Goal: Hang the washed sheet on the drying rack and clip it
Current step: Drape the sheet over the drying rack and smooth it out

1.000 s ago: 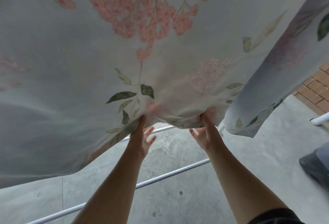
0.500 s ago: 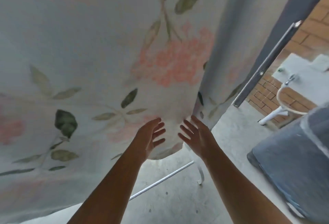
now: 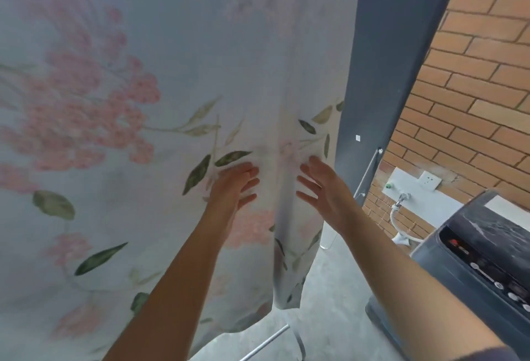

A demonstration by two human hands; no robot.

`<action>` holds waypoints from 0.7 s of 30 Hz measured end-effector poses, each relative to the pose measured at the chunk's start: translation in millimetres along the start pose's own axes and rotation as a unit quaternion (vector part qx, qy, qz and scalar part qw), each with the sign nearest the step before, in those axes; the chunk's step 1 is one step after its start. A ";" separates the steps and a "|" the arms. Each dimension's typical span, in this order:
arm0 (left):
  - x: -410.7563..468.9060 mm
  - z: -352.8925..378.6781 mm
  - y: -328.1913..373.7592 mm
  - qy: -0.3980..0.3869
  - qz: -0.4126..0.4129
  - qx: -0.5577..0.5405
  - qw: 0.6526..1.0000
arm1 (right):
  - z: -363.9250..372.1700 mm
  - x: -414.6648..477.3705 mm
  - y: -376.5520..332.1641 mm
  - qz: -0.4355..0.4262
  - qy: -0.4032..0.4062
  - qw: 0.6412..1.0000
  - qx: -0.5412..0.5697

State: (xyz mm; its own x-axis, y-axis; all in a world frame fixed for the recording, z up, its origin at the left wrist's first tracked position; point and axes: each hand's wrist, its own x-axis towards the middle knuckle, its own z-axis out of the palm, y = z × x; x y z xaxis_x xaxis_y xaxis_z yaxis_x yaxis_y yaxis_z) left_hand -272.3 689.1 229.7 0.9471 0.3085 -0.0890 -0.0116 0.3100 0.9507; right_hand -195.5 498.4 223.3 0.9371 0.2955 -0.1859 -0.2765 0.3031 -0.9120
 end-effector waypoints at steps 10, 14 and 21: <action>29.8 85.8 114.1 -0.031 0.244 0.162 0.956 | -9.4 45.7 -99.2 -0.170 0.148 0.972 -0.073; 34.8 120.7 129.4 -0.011 0.356 0.277 0.893 | -23.1 87.7 -117.7 -0.129 0.099 0.978 -0.133; 48.9 180.4 162.3 0.137 0.581 0.529 0.603 | -34.0 147.2 -132.8 0.041 -0.070 0.972 -0.219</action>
State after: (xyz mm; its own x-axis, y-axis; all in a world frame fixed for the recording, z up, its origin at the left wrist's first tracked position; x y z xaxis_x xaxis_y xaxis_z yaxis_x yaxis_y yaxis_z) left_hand -170.0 592.2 433.2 0.4055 -0.0532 0.9125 -0.2682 -0.9613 0.0632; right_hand -13.6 470.9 304.6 0.8692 0.4318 -0.2408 -0.2025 -0.1333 -0.9702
